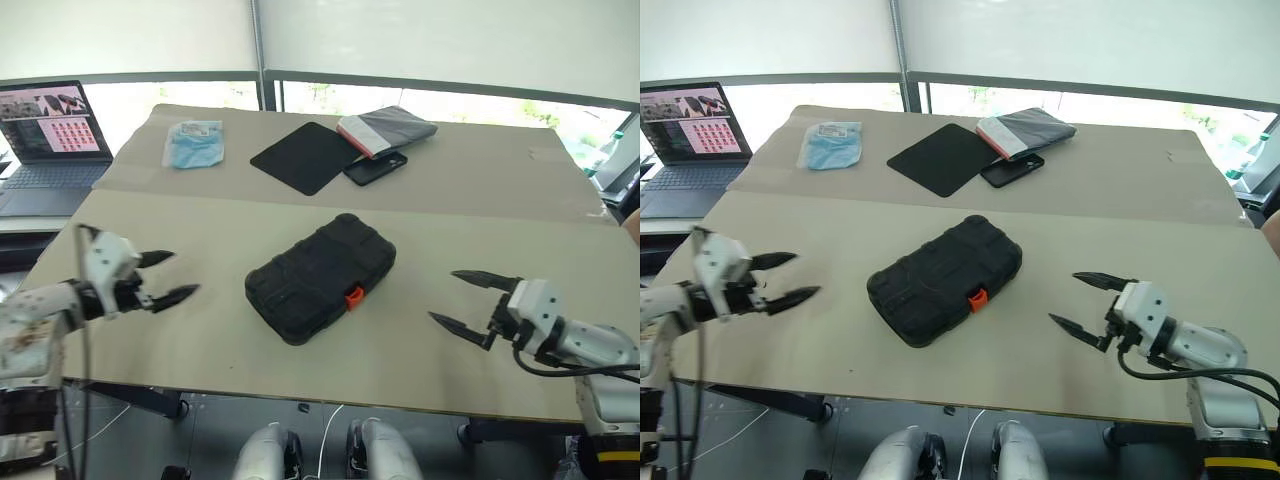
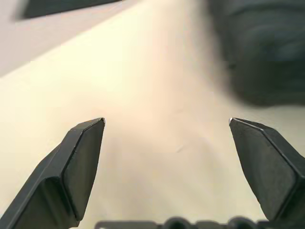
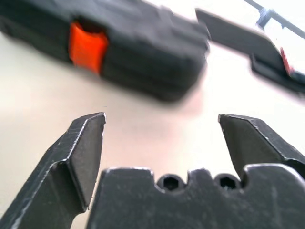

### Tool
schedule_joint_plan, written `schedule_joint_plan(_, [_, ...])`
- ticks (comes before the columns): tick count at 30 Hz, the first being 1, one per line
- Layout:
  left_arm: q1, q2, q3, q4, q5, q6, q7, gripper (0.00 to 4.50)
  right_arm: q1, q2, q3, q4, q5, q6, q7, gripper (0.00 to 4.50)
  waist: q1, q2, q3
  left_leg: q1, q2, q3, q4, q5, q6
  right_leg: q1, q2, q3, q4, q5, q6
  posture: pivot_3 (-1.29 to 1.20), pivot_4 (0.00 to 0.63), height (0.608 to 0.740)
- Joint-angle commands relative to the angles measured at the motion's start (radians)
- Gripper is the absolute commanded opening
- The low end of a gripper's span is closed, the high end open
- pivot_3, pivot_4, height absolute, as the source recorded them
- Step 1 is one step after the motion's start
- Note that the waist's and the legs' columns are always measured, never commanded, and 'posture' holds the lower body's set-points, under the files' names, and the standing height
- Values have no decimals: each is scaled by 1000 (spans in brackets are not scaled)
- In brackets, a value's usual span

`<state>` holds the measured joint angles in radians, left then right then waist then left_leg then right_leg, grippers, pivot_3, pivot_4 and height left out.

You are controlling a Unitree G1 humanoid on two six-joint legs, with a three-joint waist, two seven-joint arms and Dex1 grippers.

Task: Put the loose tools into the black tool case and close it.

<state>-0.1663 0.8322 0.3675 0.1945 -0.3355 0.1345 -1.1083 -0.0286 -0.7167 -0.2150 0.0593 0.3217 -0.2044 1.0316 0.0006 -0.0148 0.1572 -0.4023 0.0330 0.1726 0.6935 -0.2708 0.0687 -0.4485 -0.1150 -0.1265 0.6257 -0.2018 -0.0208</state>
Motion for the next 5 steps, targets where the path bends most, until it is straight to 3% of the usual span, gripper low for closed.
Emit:
schedule_joint_plan(1, [42,-6,23,-40,0,-69,23,4500,-18,-26,-24,32,13,-59,39,4437,7,1,1,-1,0,0,0,0,0,-2,-1,0,0,0,0,0,150,740])
schedule_joint_plan(5, [39,-40,0,-35,38,-148,87,4500,-16,-25,-21,50,13,-64,47,4437,13,1,1,-4,0,0,0,1,-2,-4,-1,-1,1,1,0,0,150,740])
